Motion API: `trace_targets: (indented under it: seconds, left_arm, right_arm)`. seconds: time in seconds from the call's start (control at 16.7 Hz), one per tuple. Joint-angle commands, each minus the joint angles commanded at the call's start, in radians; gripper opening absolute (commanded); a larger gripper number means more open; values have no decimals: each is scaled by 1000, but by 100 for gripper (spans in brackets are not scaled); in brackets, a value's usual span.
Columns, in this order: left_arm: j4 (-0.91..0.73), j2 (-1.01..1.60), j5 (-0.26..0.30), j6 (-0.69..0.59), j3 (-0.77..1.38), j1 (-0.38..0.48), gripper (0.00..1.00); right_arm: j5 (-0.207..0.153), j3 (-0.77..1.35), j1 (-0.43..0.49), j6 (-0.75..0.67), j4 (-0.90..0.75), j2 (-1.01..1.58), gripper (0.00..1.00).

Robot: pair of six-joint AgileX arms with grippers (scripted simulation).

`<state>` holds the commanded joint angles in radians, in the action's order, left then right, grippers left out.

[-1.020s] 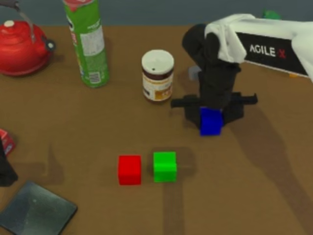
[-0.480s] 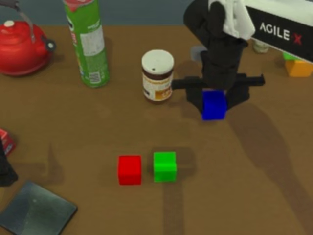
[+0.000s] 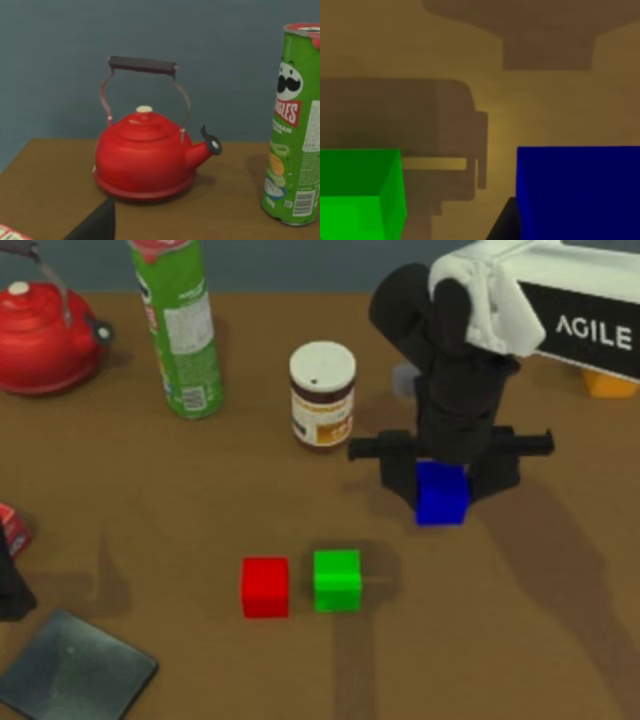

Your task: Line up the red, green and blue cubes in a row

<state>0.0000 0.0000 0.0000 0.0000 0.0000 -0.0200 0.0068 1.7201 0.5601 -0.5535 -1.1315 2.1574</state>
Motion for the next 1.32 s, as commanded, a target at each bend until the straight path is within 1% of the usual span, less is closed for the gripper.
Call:
trace_targets:
  seconds: [0.18,0.3,0.72,1.08,1.32]
  left_arm:
    - [0,0,0,0,0,0,100]
    - [0,0,0,0,0,0,100]
    - [0,0,0,0,0,0,100]
    - [0,0,0,0,0,0,100]
    - [0,0,0,0,0,0,100]
  right_arm:
    - [-1,-163,45,-57,40,-110,0]
    - [-2,-226,67,-84,60,-163,0]
    - [-3,-255,71,-93,83,-172,0]
    - [-1,-369,75,-96,283,-97,0]
    - [-1,-391,77,-97,316,-80,0]
